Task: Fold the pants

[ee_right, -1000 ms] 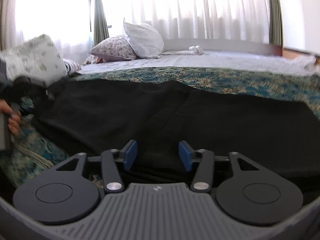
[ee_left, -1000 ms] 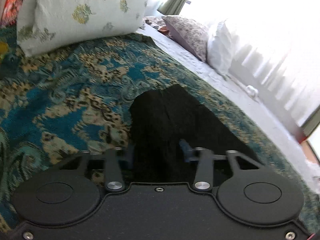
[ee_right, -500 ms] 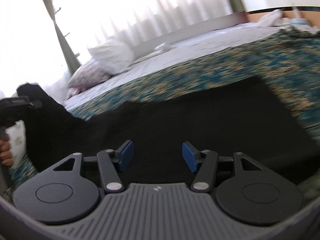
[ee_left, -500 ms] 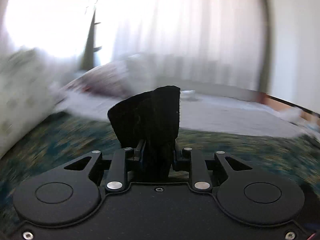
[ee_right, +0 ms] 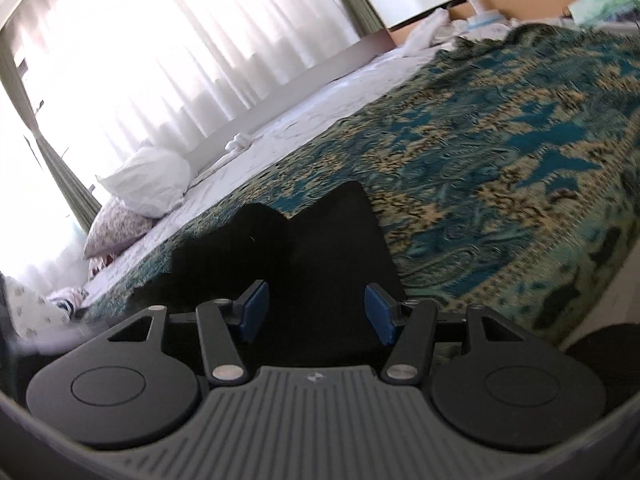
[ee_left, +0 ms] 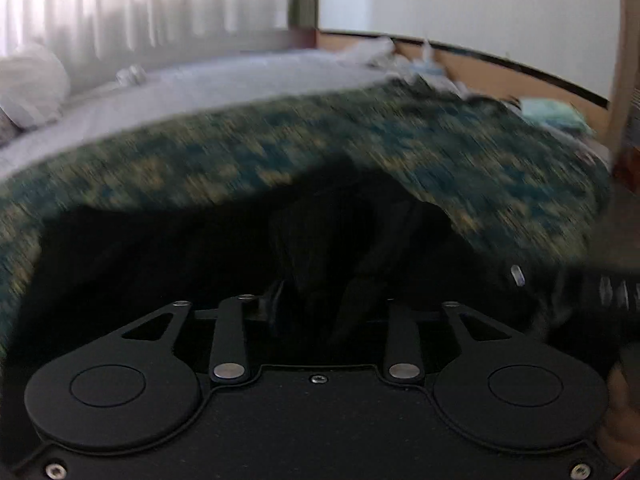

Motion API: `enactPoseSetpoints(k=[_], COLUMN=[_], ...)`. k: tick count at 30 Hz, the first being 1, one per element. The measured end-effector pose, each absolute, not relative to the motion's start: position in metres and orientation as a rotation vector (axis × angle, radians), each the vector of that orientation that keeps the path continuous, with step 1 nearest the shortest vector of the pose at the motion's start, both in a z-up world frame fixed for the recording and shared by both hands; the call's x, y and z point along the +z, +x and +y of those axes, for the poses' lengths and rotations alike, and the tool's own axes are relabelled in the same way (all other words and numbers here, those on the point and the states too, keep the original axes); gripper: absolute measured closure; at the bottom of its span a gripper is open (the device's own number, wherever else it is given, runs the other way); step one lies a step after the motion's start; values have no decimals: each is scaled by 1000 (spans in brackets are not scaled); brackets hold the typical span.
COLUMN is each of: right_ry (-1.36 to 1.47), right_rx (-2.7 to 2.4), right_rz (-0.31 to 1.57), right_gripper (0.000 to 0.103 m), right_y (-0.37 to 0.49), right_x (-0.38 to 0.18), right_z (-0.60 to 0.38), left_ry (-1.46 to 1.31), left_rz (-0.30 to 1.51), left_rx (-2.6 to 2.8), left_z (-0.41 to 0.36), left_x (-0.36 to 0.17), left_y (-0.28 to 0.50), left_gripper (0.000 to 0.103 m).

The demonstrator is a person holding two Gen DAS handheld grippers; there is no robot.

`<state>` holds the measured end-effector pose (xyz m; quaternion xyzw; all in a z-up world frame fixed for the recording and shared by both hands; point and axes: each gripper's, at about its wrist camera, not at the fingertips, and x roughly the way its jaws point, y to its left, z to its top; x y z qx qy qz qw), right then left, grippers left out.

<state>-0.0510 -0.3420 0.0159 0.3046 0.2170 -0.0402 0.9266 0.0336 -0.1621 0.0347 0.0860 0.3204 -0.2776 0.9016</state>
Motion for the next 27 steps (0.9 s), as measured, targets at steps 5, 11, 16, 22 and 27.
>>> enactPoseSetpoints(k=[5, 11, 16, 22, 27], right_ry=[697, 707, 530, 455, 480], right_rx=[-32, 56, -20, -181, -177], right_rz=[419, 407, 427, 406, 421], right_gripper=[31, 18, 10, 10, 10], right_y=[-52, -47, -41, -48, -49], right_x=[7, 4, 8, 13, 14], right_z=[-344, -321, -286, -248, -233], left_ry=[86, -59, -25, 89, 49], left_rz=[684, 622, 568, 563, 597], left_rx=[-671, -659, -411, -192, -192], left_z=[-139, -61, -21, 3, 14], left_x=[43, 75, 74, 42, 17], left_y=[22, 8, 13, 15, 13], left_gripper=[50, 37, 40, 45, 46])
